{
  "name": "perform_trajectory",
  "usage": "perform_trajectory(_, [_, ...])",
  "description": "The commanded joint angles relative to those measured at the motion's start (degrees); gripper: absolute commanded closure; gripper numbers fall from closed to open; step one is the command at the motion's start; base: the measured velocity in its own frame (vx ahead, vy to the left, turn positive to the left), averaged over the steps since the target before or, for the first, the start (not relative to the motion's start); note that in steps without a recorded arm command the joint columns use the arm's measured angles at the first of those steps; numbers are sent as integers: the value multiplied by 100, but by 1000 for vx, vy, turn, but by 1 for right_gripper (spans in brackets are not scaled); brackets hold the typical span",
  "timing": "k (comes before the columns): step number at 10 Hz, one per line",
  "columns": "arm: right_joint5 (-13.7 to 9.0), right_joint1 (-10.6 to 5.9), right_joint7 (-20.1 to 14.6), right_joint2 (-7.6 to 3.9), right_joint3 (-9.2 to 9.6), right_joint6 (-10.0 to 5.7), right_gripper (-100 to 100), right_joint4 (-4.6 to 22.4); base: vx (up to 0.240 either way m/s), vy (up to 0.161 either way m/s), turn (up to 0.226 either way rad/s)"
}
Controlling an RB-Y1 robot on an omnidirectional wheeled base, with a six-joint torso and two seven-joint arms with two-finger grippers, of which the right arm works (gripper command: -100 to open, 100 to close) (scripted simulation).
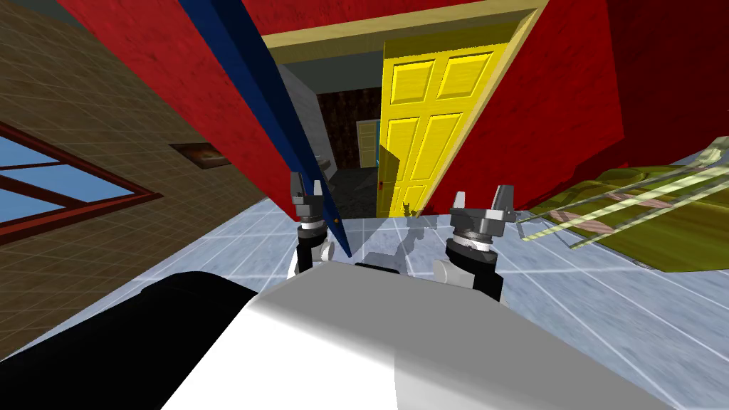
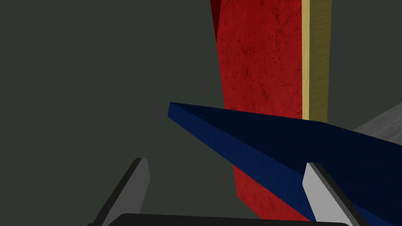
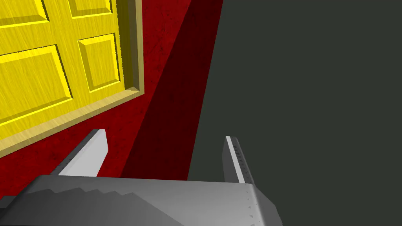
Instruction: Pull the door open
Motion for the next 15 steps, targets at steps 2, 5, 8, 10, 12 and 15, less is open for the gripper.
perform_trajectory(2, [-28, -86, 63, -106, 10, -36, -100, 286, 7, 72, 49])
perform_trajectory(5, [-64, -200, 147, -217, 23, -84, -100, 668, 116, -60, 49])
perform_trajectory(8, [-95, -298, 218, -295, 34, -124, -100, 994, 81, -22, 41])
perform_trajectory(10, [-130, -409, 300, -371, 46, -170, -100, 1368, 92, 3, 61])
perform_trajectory(12, [-150, -473, 347, -403, 53, -197, -100, 1583, 86, -17, 47])
perform_trajectory(15, [-180, -569, 418, -452, 63, -238, -100, 1908, 79, -12, 39])
